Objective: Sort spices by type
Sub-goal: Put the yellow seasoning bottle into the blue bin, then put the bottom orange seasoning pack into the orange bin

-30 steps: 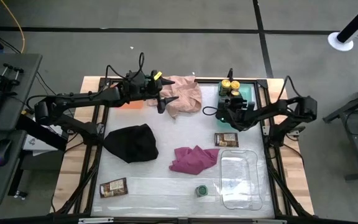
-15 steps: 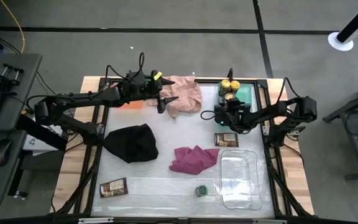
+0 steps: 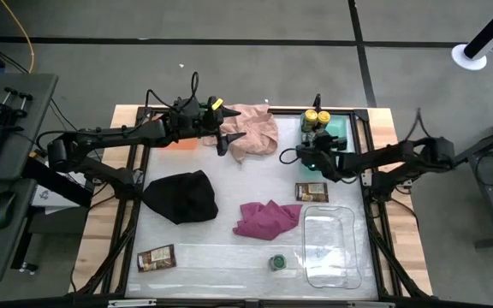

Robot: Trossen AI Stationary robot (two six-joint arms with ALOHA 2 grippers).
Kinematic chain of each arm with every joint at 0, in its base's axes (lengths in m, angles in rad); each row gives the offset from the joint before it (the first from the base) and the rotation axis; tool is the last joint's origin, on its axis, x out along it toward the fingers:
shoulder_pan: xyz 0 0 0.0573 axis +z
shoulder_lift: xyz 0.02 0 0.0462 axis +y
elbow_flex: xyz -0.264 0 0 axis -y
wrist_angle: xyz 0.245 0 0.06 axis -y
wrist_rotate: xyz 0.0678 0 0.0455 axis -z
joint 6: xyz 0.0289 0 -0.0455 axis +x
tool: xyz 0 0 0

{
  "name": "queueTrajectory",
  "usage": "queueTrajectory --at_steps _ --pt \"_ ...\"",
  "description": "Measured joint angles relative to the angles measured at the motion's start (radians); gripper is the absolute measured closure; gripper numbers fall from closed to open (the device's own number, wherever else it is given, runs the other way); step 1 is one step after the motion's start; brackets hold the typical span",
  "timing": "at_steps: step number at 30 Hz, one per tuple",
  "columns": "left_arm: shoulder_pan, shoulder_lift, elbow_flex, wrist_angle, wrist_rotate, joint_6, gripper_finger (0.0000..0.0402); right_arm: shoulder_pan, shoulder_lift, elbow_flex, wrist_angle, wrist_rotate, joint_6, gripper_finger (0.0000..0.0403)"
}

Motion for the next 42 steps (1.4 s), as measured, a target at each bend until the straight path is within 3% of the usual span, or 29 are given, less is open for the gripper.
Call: queueTrajectory --at_steps 16,20,22,28,32,39,42 --pt "0.0 0.0 0.0 0.005 -0.018 -0.038 0.0081 -0.063 -0.349 0.002 -0.117 -0.146 -0.032 0.0091" --pt "0.001 0.0 0.0 0.006 -0.06 -0.145 0.0081 -0.11 -0.437 0.074 -0.165 -0.262 -0.056 0.0091" --pt "0.001 0.0 0.0 0.006 -0.077 -0.208 0.0081 -0.163 -0.448 0.17 -0.277 -0.381 -0.05 0.0091" --pt "0.001 0.0 0.0 0.0 -0.087 -0.38 0.0081 -0.429 -0.26 0.598 -0.903 -0.861 -0.059 0.0091" --pt "0.001 0.0 0.0 -0.004 -0.086 -0.502 0.0081 -0.547 -0.065 0.805 -1.146 -1.067 -0.205 0.0091" --pt "0.001 0.0 0.0 -0.091 -0.053 -0.618 0.0081 -0.616 0.174 0.964 -1.26 -1.236 -0.37 0.0091" --pt "-0.001 0.0 0.0 -0.16 -0.053 -0.619 0.0081 -0.618 0.228 0.974 -1.3 -1.241 -0.383 0.0092"
